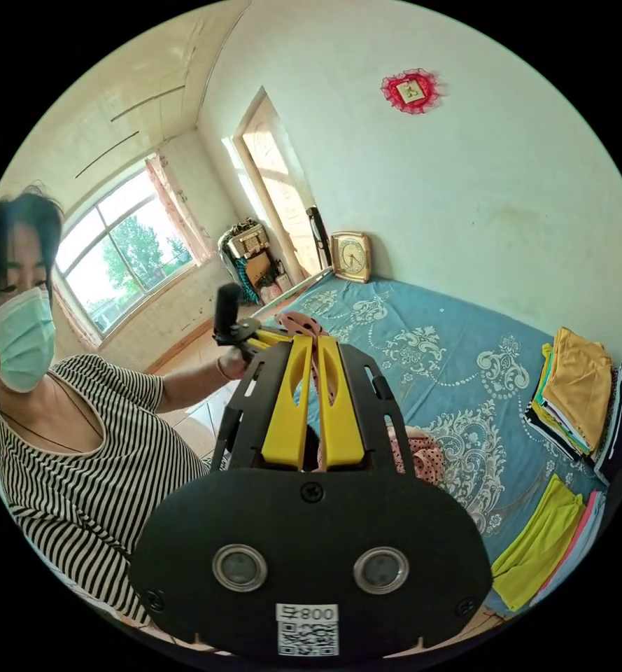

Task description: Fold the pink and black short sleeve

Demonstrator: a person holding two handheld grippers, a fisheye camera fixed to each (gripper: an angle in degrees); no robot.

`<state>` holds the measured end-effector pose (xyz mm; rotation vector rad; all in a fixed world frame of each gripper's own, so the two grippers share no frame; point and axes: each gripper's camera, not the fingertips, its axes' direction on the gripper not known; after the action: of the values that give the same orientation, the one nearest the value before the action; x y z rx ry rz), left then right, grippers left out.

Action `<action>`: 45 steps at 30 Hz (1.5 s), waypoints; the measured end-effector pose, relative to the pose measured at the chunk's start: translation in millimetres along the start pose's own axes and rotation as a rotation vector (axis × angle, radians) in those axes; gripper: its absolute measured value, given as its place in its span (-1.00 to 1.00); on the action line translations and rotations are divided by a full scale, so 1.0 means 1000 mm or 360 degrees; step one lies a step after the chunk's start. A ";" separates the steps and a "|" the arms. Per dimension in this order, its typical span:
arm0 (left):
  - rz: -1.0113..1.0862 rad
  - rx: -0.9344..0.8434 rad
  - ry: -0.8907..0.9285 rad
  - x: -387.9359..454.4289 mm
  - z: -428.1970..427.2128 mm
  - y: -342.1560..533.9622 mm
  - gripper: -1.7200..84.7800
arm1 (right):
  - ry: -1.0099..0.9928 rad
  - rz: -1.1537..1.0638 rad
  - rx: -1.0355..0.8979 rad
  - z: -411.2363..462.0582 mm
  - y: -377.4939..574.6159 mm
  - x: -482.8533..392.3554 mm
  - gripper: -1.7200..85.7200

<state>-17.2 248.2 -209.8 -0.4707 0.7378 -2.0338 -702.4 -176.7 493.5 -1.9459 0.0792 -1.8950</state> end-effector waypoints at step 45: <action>-0.0277 0.0602 -0.0530 -0.154 -0.196 -0.013 -0.95 | -0.0276 0.0276 0.0539 -0.066 0.006 0.147 -0.94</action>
<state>-57.6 447.2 -355.1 -0.6458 0.1094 -2.1193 -754.4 -247.4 628.5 -1.7980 -0.1135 -1.5116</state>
